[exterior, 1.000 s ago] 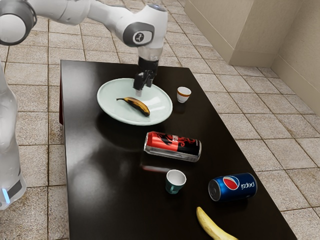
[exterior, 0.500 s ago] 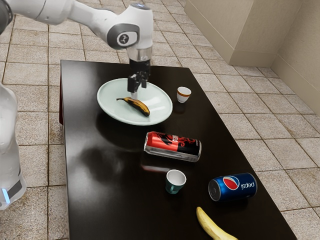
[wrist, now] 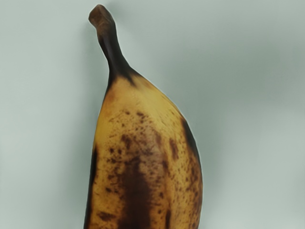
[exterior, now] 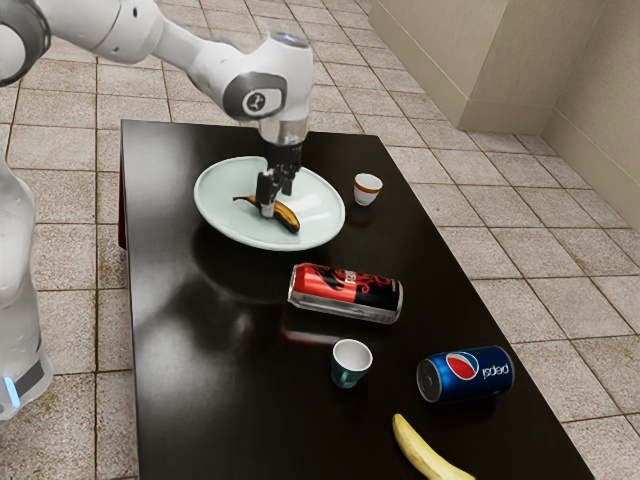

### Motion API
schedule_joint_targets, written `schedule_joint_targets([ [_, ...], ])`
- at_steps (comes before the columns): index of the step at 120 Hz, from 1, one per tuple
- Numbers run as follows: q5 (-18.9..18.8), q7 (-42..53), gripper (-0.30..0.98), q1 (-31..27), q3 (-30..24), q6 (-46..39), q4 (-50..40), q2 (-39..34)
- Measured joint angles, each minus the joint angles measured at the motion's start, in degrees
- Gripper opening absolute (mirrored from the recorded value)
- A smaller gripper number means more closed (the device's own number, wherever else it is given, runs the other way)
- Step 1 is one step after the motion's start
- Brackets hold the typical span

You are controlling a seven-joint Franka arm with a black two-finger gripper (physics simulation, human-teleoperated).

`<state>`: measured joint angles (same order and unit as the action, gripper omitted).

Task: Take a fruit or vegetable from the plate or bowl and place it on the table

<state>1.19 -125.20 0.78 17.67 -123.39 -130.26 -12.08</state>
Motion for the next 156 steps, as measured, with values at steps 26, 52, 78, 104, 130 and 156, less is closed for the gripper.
schedule_joint_targets([
  [26, 0.04, 0.53, 0.62, -0.04, 0.0, -1.9, -1.43, 0.46],
  [52, 0.11, 0.82, 0.26, 0.49, -0.11, -2.65, -2.03, 0.63],
  [78, -0.21, 1.13, 0.15, 0.81, -0.14, -2.84, -1.88, 0.34],
  [104, -2.66, 2.02, 0.13, 1.94, -4.93, -2.0, 7.81, 3.76],
  [130, -3.39, 3.84, 0.13, 1.97, -8.91, 0.68, 23.87, 14.59],
  [156, -3.1, 5.83, 0.13, 2.83, -11.1, 1.82, 31.86, 22.3],
])
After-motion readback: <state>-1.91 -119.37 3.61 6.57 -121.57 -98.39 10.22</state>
